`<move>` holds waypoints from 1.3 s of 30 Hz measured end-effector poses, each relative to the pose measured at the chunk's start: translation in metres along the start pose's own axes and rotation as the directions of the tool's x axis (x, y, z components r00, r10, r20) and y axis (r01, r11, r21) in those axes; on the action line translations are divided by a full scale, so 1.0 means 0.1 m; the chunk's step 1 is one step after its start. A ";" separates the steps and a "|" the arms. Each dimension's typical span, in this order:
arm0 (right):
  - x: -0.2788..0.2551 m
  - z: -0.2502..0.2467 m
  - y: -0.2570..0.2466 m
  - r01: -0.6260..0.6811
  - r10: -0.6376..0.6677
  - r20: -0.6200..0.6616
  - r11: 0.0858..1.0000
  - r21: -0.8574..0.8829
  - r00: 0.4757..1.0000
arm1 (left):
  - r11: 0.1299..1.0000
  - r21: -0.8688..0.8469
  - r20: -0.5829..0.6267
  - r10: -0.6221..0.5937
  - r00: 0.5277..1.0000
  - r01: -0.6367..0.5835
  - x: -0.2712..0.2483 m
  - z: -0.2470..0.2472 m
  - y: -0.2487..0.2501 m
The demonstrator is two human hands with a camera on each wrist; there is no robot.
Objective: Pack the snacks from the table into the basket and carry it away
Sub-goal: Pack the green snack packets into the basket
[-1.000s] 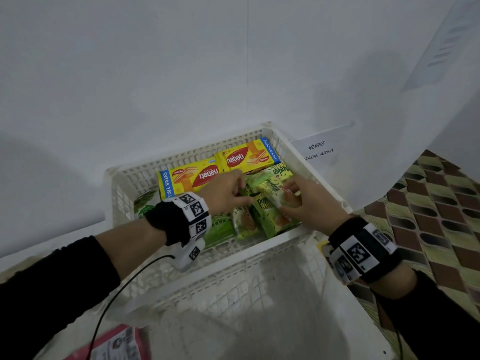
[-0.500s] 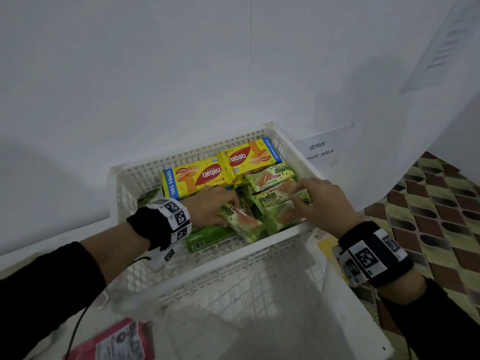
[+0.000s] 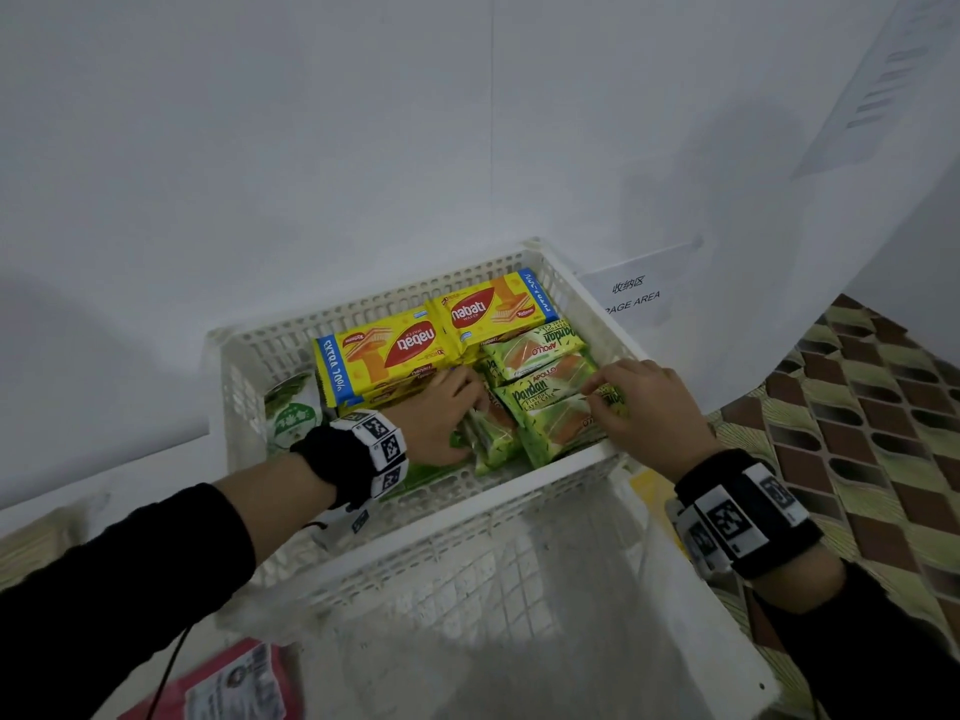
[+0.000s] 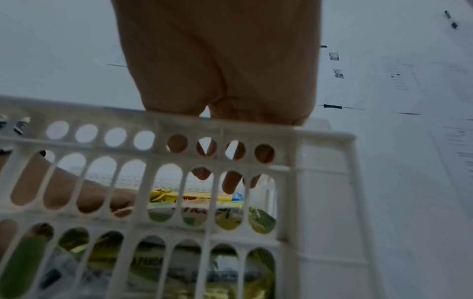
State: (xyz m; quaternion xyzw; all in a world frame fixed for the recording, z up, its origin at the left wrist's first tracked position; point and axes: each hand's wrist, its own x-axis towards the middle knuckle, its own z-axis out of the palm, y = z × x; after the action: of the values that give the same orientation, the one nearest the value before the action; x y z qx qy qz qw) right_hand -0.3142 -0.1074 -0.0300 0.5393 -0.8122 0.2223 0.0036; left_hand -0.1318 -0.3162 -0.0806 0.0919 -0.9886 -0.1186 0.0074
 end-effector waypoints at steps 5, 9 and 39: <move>0.00 0.00 -0.06 -0.019 0.019 0.027 1.000 0.001 0.999 | 0.999 -0.020 0.011 -0.050 0.999 0.050 -0.02 -0.07 0.11; -0.05 -0.03 -0.23 0.030 -0.021 -0.048 0.983 0.180 0.999 | 0.991 -0.103 -0.004 -0.089 0.996 0.088 -0.20 -0.52 0.21; -1.24 2.39 -6.01 0.353 -0.690 0.474 0.704 0.616 0.547 | 0.325 -0.277 -0.163 -0.943 0.289 0.904 -7.58 -0.67 -0.85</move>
State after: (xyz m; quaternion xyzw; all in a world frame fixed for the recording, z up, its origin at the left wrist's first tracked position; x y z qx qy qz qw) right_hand 0.3210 -0.2777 -0.0615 0.7889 -0.4731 0.1795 -0.3486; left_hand 0.6310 -0.2735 -0.0301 0.6614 -0.7292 -0.1499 0.0909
